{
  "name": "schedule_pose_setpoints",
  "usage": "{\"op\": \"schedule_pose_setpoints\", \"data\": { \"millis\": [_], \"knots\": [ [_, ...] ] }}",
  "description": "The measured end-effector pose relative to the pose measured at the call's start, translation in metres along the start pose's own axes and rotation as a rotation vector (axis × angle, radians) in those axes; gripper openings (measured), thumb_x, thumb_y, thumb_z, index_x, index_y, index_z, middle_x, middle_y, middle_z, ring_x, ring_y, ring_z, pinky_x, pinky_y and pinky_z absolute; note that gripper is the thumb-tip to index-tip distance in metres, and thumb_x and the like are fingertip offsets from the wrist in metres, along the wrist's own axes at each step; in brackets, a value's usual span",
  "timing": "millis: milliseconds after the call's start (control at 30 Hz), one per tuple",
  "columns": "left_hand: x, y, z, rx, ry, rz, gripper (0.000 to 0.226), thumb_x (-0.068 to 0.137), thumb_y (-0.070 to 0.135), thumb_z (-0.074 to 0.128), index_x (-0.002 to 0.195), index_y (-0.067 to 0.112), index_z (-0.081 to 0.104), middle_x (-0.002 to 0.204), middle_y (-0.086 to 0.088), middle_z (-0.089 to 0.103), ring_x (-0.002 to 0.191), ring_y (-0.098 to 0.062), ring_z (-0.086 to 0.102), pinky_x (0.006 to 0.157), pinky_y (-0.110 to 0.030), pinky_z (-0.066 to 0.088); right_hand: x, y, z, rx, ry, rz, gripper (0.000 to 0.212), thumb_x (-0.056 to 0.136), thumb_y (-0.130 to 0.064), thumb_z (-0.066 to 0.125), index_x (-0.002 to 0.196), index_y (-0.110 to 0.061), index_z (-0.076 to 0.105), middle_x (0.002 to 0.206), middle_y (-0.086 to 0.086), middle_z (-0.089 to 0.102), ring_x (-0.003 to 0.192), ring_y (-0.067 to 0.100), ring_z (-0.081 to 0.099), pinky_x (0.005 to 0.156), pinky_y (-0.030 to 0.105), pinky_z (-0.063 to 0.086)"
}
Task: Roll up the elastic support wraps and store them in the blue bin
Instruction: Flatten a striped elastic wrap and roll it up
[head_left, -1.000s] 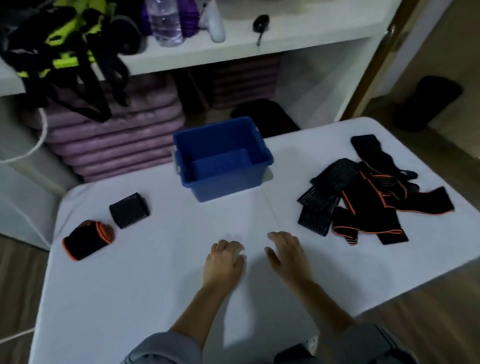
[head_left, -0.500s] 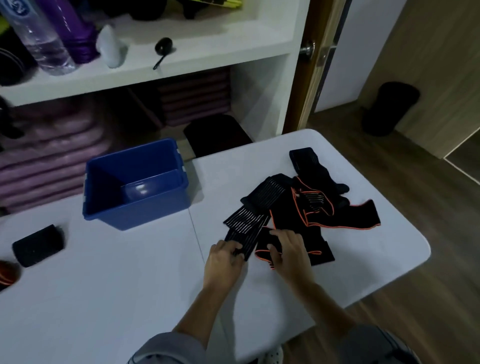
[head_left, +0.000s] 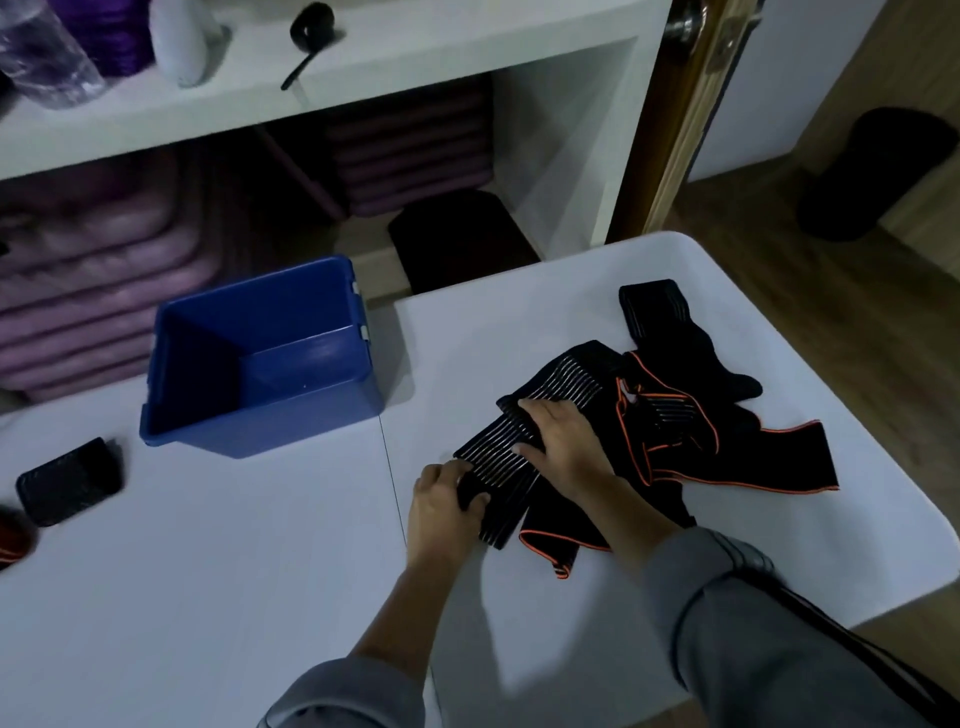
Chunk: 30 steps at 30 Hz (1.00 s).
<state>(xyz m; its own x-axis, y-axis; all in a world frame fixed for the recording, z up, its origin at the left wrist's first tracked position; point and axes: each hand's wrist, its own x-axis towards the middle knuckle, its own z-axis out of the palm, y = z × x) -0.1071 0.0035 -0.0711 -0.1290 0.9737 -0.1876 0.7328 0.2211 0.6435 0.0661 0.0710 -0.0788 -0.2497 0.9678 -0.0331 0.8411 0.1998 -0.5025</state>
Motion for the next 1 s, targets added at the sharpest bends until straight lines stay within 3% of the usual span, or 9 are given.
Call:
{"op": "schedule_pose_setpoints", "data": {
  "millis": [133,233,333,467,633,733,833,900,1000],
  "knots": [
    [-0.008,-0.007,-0.001,0.001,-0.008,0.001,0.046,0.077,0.013,0.069,0.12,0.017,0.055,0.111,-0.005,0.054,0.106,-0.022,0.047,0.09,-0.03,0.042,0.003,0.0,0.004,-0.004,0.116,-0.005,0.04,0.09,-0.012,0.054,0.131,-0.011,0.051,0.117,0.011,0.063,0.108,0.029,0.05,0.09,0.041,0.045],
    [-0.009,-0.01,0.0,-0.025,0.001,-0.008,0.046,0.075,0.007,0.068,0.118,0.019,0.056,0.11,-0.003,0.052,0.106,-0.023,0.046,0.093,-0.034,0.044,0.002,-0.001,0.0,0.129,0.173,0.071,0.04,0.089,-0.001,0.052,0.127,-0.013,0.056,0.104,0.012,0.066,0.096,0.025,0.059,0.079,0.033,0.05],
    [-0.008,-0.012,0.002,-0.038,-0.008,-0.024,0.044,0.075,0.006,0.069,0.115,0.019,0.058,0.107,-0.004,0.052,0.104,-0.024,0.049,0.092,-0.039,0.046,0.002,0.0,-0.002,0.196,0.155,0.124,0.042,0.086,-0.005,0.061,0.126,-0.015,0.056,0.104,0.008,0.063,0.096,0.02,0.059,0.079,0.029,0.05],
    [-0.007,-0.012,0.002,-0.055,-0.005,-0.042,0.04,0.073,0.006,0.069,0.11,0.018,0.06,0.102,-0.002,0.052,0.101,-0.025,0.05,0.091,-0.039,0.047,0.0,-0.016,0.008,0.052,0.169,-0.1,0.045,0.077,-0.025,0.074,0.118,-0.012,0.061,0.108,0.011,0.058,0.102,0.027,0.054,0.086,0.036,0.047],
    [-0.007,-0.017,0.0,-0.057,0.001,-0.057,0.038,0.073,0.005,0.069,0.11,0.014,0.062,0.099,-0.003,0.052,0.099,-0.026,0.051,0.089,-0.035,0.045,-0.003,-0.036,0.025,0.074,-0.207,-0.042,0.049,0.074,-0.046,0.072,0.115,-0.022,0.058,0.114,-0.001,0.054,0.114,0.016,0.043,0.092,0.04,0.044],
    [-0.007,-0.021,-0.002,-0.045,-0.011,-0.069,0.038,0.073,0.004,0.068,0.11,0.013,0.063,0.096,-0.002,0.051,0.097,-0.026,0.053,0.085,-0.028,0.043,-0.002,-0.036,0.025,0.068,-0.197,-0.039,0.038,0.078,-0.038,0.07,0.11,-0.019,0.062,0.112,-0.001,0.055,0.112,0.014,0.044,0.088,0.036,0.045],
    [-0.008,-0.021,-0.003,-0.065,-0.017,-0.068,0.034,0.073,0.002,0.067,0.105,0.014,0.064,0.092,0.0,0.05,0.093,-0.024,0.053,0.082,-0.027,0.044,-0.001,-0.035,0.016,0.107,-0.166,-0.062,0.014,0.084,-0.019,0.062,0.094,-0.01,0.066,0.097,0.005,0.062,0.097,0.02,0.056,0.08,0.035,0.048],
    [-0.01,-0.021,-0.003,-0.08,-0.01,-0.079,0.032,0.072,0.0,0.066,0.101,0.013,0.065,0.09,-0.001,0.054,0.089,-0.022,0.054,0.08,-0.027,0.045,-0.003,-0.032,0.007,0.196,-0.136,0.002,0.005,0.085,-0.015,0.059,0.086,-0.011,0.06,0.081,0.005,0.062,0.073,0.021,0.06,0.066,0.037,0.051],
    [-0.015,-0.023,-0.006,-0.145,0.021,-0.104,0.028,0.073,-0.006,0.061,0.093,0.013,0.065,0.083,-0.002,0.058,0.079,-0.021,0.057,0.076,-0.028,0.049,-0.006,-0.028,-0.014,0.406,-0.001,0.126,0.003,0.09,-0.009,0.052,0.09,-0.007,0.049,0.059,0.004,0.05,0.042,0.01,0.04,0.041,0.028,0.035]
  ]
}}
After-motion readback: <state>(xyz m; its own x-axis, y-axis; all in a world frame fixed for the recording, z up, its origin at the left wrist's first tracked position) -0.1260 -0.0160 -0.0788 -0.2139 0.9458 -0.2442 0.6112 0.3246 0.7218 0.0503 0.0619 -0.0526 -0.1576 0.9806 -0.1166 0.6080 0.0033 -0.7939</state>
